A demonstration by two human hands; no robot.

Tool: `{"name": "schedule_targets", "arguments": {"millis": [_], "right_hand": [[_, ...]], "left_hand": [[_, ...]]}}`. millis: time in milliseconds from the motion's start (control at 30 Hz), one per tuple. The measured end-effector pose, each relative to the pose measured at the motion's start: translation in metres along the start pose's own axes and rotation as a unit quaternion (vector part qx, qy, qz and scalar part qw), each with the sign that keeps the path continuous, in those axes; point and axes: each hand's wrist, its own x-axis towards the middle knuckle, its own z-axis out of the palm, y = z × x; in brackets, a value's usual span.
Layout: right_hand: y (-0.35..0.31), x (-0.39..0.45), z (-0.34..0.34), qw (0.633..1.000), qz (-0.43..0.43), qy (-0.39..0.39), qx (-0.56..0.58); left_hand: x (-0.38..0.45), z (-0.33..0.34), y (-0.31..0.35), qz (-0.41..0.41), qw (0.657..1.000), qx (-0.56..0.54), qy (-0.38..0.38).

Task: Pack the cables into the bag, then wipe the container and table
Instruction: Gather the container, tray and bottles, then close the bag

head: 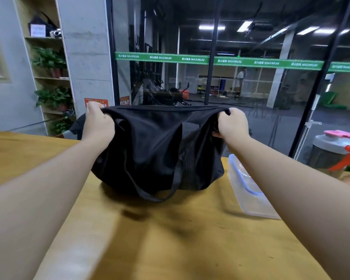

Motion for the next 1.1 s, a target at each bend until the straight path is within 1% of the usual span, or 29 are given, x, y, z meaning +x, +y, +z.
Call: {"name": "schedule_targets", "arguments": {"millis": [33,100,167,233,267,333,400,433,467,533,567,633,700,800,867,967,1033,1100], "right_hand": [[0.006,0.001,0.0,1.0,0.022,0.006,0.0],[0.019,0.001,0.003,0.997,0.071,0.012,0.013],[0.029,-0.001,0.008,0.994,0.105,0.024,0.023],[0.036,-0.001,0.013,0.99,0.132,0.039,0.029],[0.039,0.0,0.015,0.989,0.136,0.044,0.03],[0.042,0.001,0.019,0.99,0.131,0.049,0.014],[0.044,0.001,0.021,0.991,0.119,0.049,-0.019],[0.045,0.0,0.022,0.992,0.113,0.05,-0.027],[0.045,-0.001,0.021,0.992,0.109,0.051,-0.03],[0.047,-0.002,0.02,0.993,0.099,0.053,-0.041],[0.046,-0.003,0.018,0.993,0.093,0.055,-0.051],[0.045,-0.004,0.014,0.993,0.076,0.057,-0.065],[0.046,-0.002,0.009,0.994,0.061,0.049,-0.07],[0.049,0.004,0.003,0.995,0.055,0.044,-0.075],[0.05,0.006,-0.003,0.995,0.06,0.046,-0.07],[0.048,0.0,-0.011,0.993,0.06,0.029,-0.092],[0.048,-0.007,-0.013,0.991,0.027,0.012,-0.128],[0.05,-0.017,-0.009,0.985,-0.03,0.005,-0.17]], "left_hand": [[-0.001,0.004,-0.006,-0.001,0.999,0.038,-0.023],[-0.006,0.013,-0.012,-0.007,0.99,0.098,-0.103],[-0.013,0.018,-0.009,-0.017,0.979,0.105,-0.175],[-0.021,0.016,-0.001,0.003,0.972,0.136,-0.193],[-0.025,0.013,0.004,0.028,0.966,0.179,-0.185],[-0.042,0.007,0.015,0.107,0.944,0.282,-0.13],[-0.063,0.009,0.019,0.246,0.906,0.342,-0.05],[-0.075,0.012,0.019,0.318,0.884,0.341,-0.027],[-0.088,0.017,0.018,0.383,0.863,0.327,-0.03],[-0.114,0.031,0.012,0.495,0.813,0.297,-0.077],[-0.125,0.039,0.008,0.537,0.785,0.294,-0.099],[-0.141,0.052,-0.003,0.582,0.741,0.313,-0.122],[-0.143,0.059,-0.01,0.592,0.721,0.337,-0.125],[-0.132,0.066,-0.01,0.596,0.709,0.359,-0.117],[-0.125,0.071,-0.009,0.578,0.716,0.37,-0.129],[-0.119,0.08,-0.009,0.505,0.757,0.377,-0.172],[-0.116,0.086,-0.011,0.463,0.779,0.375,-0.197],[-0.115,0.092,-0.012,0.443,0.796,0.359,-0.201]]}}
